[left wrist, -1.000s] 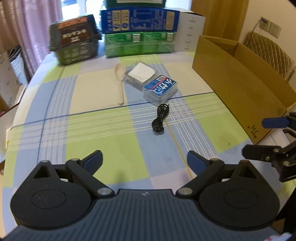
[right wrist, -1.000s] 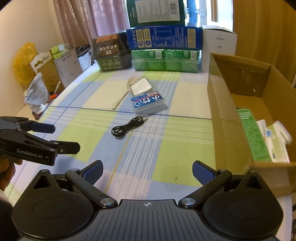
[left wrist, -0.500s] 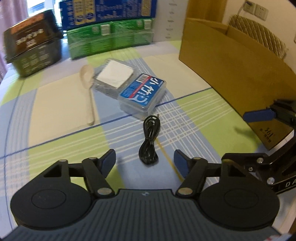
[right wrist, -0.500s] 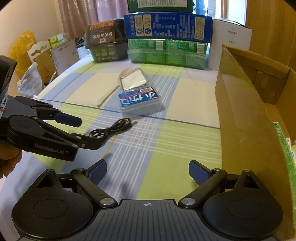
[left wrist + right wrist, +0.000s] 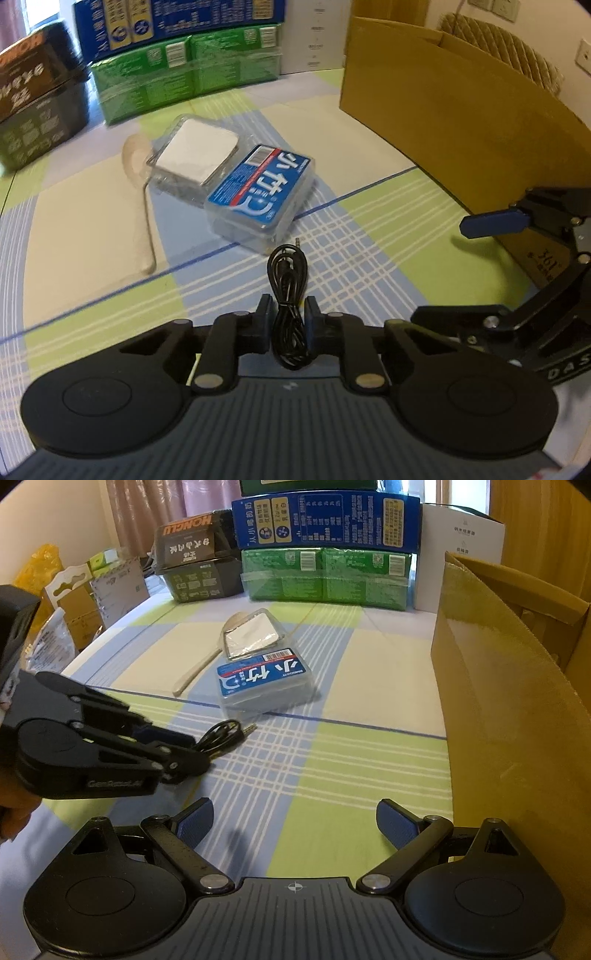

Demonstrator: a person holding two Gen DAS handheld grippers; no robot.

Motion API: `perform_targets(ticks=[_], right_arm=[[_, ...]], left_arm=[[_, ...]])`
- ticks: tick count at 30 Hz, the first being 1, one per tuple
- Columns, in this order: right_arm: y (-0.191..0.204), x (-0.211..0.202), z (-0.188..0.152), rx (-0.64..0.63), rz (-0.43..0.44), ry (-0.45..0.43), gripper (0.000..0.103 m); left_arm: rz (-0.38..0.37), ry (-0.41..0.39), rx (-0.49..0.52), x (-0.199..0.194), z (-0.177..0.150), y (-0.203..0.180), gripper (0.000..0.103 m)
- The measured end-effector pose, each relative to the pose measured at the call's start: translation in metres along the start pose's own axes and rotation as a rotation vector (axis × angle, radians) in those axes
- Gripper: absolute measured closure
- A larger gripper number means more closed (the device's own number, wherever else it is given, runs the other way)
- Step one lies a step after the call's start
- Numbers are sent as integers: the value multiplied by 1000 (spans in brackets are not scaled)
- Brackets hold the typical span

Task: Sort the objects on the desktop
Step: 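Grasp the black cable with the left tool while the right tool grasps the blue floss box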

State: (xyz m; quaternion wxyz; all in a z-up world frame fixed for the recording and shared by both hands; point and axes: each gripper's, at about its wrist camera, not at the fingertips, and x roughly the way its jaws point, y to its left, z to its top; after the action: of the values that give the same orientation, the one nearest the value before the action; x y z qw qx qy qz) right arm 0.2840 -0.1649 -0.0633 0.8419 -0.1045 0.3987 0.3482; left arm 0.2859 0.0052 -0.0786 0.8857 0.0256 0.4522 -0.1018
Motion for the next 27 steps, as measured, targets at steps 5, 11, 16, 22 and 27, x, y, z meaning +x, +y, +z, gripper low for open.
perform_targets(ticks=[5,11,16,22,27], right_arm=[[4,6,6,-6,10,-14,10],[20,23,31,-57,36,-64,10],[28,52,55,-154,19,-102,10],[28,86,72,-222,6,-76,10],[30,95,74,-260,16,-56,12]], left_arm=[[42,-24,-76,-21,-17,14,94],[100,-48,-186,-34,-35,42,94],[111,-61,-226,-36,-39,53,94],[107,-78,-233,-37,-42,57,94],[111,-84,-227,-33,-41,58,93]])
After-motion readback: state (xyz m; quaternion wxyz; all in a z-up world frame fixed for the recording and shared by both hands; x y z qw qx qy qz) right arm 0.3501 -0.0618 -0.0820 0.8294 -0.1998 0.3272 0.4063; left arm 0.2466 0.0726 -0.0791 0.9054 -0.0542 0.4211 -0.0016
